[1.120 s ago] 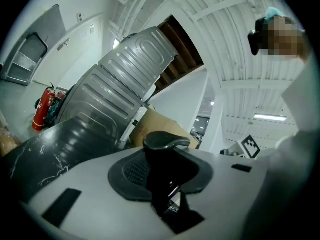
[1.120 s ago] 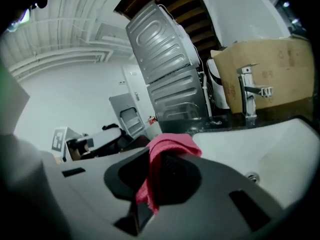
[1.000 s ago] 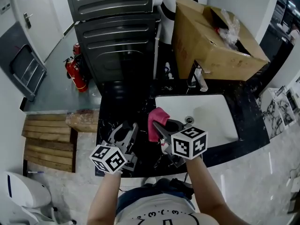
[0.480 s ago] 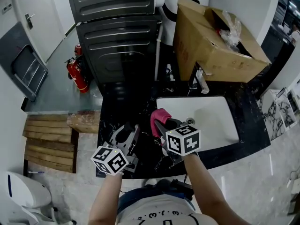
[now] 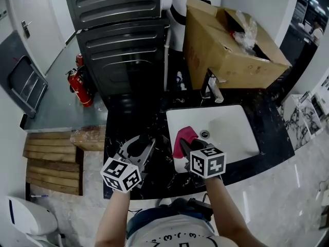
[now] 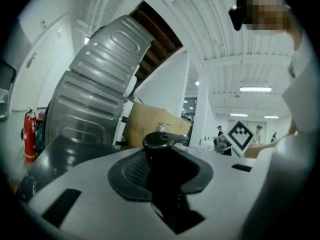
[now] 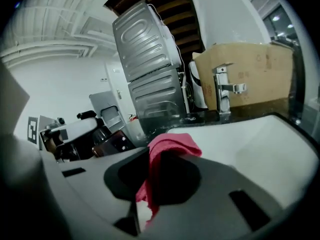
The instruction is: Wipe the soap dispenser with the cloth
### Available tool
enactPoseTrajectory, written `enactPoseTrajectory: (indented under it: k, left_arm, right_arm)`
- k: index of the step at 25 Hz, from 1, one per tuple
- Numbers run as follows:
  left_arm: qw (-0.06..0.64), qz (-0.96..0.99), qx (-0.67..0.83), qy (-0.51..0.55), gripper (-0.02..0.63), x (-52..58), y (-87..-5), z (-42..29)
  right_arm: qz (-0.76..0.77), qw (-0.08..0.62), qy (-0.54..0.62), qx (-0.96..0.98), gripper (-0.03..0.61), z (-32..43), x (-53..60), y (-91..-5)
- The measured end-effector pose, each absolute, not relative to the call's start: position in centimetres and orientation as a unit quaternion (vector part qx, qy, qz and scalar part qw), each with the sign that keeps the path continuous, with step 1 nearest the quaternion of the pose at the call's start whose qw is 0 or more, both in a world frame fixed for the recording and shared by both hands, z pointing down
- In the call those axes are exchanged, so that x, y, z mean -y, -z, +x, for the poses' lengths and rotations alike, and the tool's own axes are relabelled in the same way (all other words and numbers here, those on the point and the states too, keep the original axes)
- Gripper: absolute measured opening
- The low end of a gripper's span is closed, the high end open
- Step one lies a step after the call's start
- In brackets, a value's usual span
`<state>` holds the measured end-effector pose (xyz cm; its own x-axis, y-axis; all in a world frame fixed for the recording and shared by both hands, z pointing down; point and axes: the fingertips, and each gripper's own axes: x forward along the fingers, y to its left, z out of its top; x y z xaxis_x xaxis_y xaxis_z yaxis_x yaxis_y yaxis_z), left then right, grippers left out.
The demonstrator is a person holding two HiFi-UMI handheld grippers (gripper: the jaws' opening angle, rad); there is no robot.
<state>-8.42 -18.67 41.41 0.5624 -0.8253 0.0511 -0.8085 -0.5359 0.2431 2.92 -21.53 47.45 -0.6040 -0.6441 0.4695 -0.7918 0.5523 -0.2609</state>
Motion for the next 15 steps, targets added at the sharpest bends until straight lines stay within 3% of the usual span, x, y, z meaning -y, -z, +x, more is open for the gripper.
enactPoseTrajectory:
  k: [6,11,15]
  left_arm:
    - [0.014,0.872,0.481,-0.085,0.110,19.8,-41.8,-5.0]
    - [-0.003,0.875,0.472,-0.106,0.114,20.0,-41.8,-4.5]
    - [-0.018,0.868,0.479,-0.128,0.232,19.9,-41.5,-5.8]
  right_arm:
    - [0.445,0.124,-0.227,0.857,0.049,5.4,21.0,-45.5]
    - [0.460,0.112,-0.225,0.852,0.049,6.7,20.7,-44.8]
    - [0.461,0.112,-0.226,0.851,0.049,6.8,20.9,-44.8]
